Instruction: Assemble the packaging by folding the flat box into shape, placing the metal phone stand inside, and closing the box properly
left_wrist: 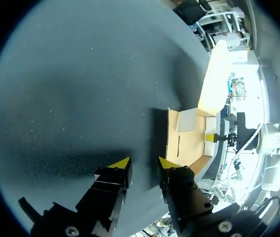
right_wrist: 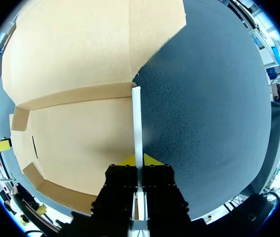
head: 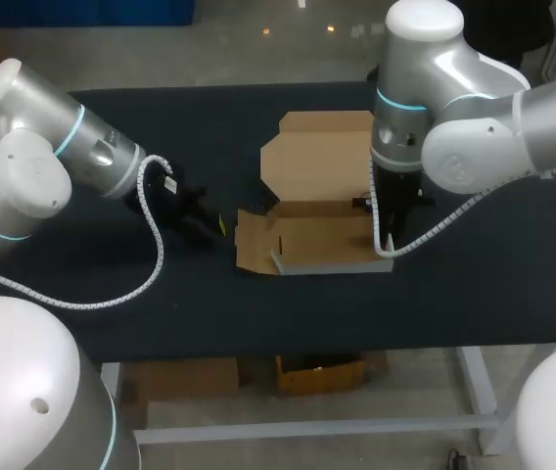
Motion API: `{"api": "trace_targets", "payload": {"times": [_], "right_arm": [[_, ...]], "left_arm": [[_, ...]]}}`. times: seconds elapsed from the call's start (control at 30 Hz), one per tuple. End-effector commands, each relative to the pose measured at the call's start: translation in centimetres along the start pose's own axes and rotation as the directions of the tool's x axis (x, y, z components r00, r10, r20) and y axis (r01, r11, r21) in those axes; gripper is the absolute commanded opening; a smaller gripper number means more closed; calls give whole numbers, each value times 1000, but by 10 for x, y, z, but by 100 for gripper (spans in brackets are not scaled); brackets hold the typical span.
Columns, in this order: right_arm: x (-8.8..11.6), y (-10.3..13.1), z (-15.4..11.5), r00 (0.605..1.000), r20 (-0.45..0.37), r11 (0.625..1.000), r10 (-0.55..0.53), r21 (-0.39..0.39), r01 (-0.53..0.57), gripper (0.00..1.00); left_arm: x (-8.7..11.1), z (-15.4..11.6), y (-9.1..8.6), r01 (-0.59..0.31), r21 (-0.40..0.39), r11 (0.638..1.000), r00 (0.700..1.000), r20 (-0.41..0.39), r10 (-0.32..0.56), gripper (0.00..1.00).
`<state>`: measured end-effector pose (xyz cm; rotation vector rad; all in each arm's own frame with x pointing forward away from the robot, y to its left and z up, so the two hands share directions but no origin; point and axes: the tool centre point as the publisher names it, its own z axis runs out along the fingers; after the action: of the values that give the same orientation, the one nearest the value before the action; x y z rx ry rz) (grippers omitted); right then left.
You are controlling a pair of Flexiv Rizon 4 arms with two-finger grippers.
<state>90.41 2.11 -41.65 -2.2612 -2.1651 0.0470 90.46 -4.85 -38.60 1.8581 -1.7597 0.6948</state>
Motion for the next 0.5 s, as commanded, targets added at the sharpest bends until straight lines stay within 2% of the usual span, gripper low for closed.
{"api": "trace_targets", "payload": {"times": [0.03,0.5], "right_arm": [[1,1,-1,1000,3,1000,0,5,0,0],[1,1,-1,1000,3,1000,0,5,0,0]], "left_arm": [[-4,7,-2,-3,2,1000,1000,-12,3,33],[-2,22,1,-24,-9,1000,999,-39,24,33]]}}
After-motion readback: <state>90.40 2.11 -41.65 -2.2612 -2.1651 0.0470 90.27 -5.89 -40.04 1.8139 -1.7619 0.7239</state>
